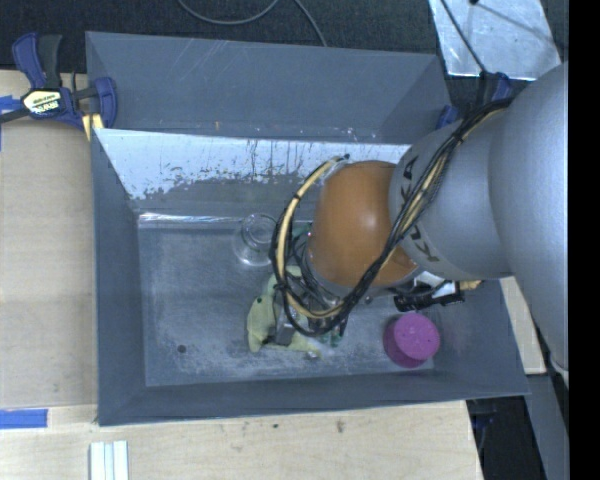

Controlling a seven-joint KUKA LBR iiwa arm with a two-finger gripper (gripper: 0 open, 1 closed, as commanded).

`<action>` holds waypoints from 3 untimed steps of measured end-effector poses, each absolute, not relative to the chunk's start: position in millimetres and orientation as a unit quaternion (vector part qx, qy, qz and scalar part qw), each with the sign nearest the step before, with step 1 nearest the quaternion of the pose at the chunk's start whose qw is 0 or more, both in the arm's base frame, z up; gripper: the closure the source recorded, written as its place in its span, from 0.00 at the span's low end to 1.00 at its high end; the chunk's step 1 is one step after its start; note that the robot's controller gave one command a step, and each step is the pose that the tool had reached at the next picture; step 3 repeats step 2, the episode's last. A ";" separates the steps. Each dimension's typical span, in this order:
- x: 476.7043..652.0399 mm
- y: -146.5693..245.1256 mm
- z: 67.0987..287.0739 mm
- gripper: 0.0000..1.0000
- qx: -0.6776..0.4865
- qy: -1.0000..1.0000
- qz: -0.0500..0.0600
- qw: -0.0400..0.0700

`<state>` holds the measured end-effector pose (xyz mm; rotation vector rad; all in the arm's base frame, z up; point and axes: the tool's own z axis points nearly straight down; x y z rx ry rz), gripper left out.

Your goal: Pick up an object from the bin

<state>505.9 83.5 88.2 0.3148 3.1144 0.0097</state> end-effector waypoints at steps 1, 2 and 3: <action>505.5 82.7 102.6 1.00 0.101 0.995 0.001 0.003; 504.8 82.0 112.5 1.00 0.101 0.995 0.000 0.000; 504.8 82.0 112.5 1.00 0.101 0.995 0.000 0.000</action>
Offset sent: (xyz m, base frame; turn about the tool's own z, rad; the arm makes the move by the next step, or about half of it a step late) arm -0.0002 0.0000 0.0911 0.0000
